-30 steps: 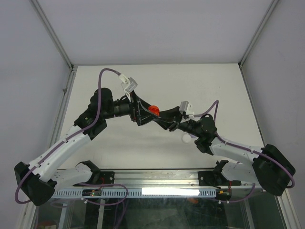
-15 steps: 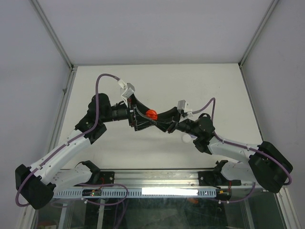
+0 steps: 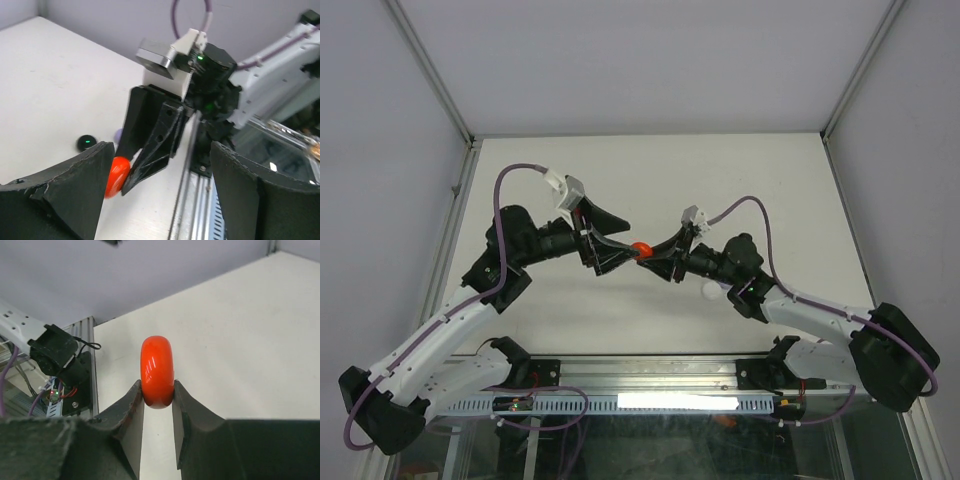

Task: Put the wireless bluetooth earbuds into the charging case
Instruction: Place the charging case at the center of the board.

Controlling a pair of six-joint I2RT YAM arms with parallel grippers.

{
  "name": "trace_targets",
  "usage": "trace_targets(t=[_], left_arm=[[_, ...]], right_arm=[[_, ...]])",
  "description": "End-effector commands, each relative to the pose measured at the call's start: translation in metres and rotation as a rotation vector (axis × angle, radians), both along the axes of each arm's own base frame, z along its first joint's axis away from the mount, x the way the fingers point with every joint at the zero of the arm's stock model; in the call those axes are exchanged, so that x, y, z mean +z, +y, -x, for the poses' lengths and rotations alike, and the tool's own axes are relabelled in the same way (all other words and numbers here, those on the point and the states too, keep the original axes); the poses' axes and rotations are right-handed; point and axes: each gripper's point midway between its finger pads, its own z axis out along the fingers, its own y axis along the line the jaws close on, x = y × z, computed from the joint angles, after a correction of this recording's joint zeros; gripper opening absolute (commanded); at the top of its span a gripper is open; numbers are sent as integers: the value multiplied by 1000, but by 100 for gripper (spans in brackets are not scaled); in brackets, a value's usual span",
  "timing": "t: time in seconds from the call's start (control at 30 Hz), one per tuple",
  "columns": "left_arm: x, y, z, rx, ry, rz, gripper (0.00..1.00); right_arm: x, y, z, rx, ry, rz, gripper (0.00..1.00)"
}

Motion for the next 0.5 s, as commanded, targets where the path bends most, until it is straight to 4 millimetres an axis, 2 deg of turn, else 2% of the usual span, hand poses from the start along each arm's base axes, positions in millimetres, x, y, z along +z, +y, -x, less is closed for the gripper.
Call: trace_targets(t=[0.0,0.1,0.23,0.37,0.47], left_arm=[[16,33,-44,339,-71,-34,80],[3,65,-73,580,-45,-104,82],[-22,109,-97,859,-2,-206,91],[-42,139,-109,1026,12,-277,98],[-61,157,-116,1131,19,-313,99]], right_arm=[[-24,-23,-23,-174,168,97,0],[-49,-48,-38,-296,303,182,0],[-80,-85,-50,-455,443,269,0],[-104,-105,-54,-543,538,353,0],[-123,-113,-56,-587,603,439,0]])
